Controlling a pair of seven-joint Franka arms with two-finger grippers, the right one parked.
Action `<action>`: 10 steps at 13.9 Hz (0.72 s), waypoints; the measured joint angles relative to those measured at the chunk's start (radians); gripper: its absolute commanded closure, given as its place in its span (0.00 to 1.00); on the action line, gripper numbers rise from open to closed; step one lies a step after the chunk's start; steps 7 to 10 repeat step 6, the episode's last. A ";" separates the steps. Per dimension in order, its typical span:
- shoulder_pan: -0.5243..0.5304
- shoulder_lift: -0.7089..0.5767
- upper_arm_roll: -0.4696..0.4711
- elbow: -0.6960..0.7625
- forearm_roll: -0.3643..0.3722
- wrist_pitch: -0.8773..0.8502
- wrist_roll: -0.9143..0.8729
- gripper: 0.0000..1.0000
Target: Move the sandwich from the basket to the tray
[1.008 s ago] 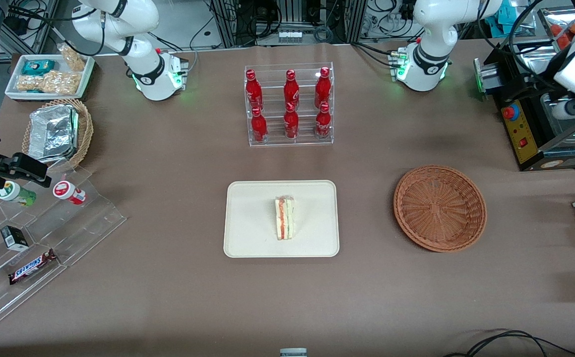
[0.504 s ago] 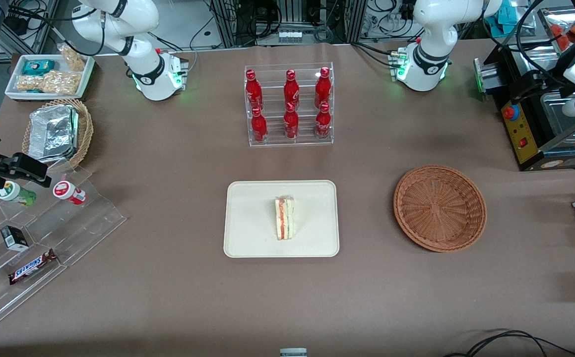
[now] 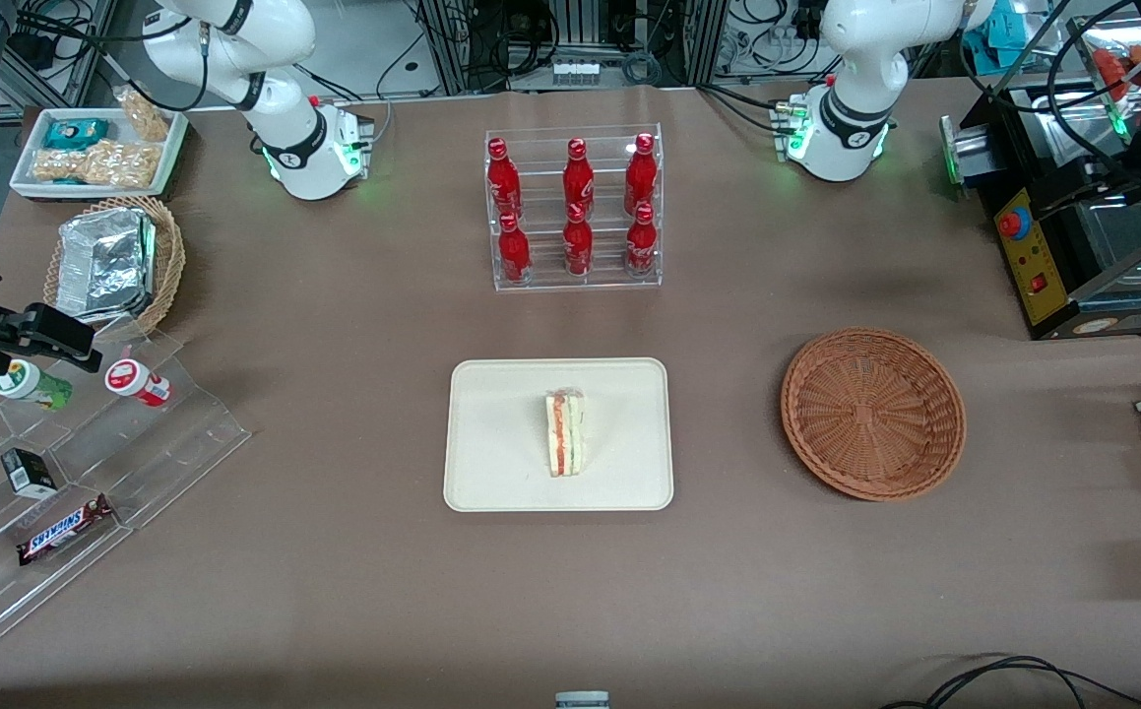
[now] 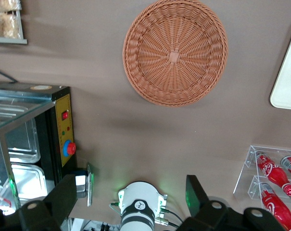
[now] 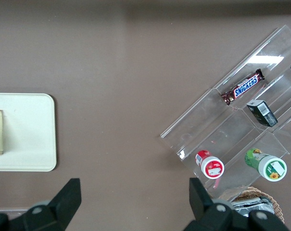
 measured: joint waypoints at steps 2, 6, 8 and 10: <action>0.000 0.018 0.000 0.000 -0.001 0.028 0.079 0.00; 0.000 0.037 -0.003 0.002 -0.012 0.047 0.114 0.00; 0.000 0.037 -0.003 0.002 -0.012 0.047 0.114 0.00; 0.000 0.037 -0.003 0.002 -0.012 0.047 0.114 0.00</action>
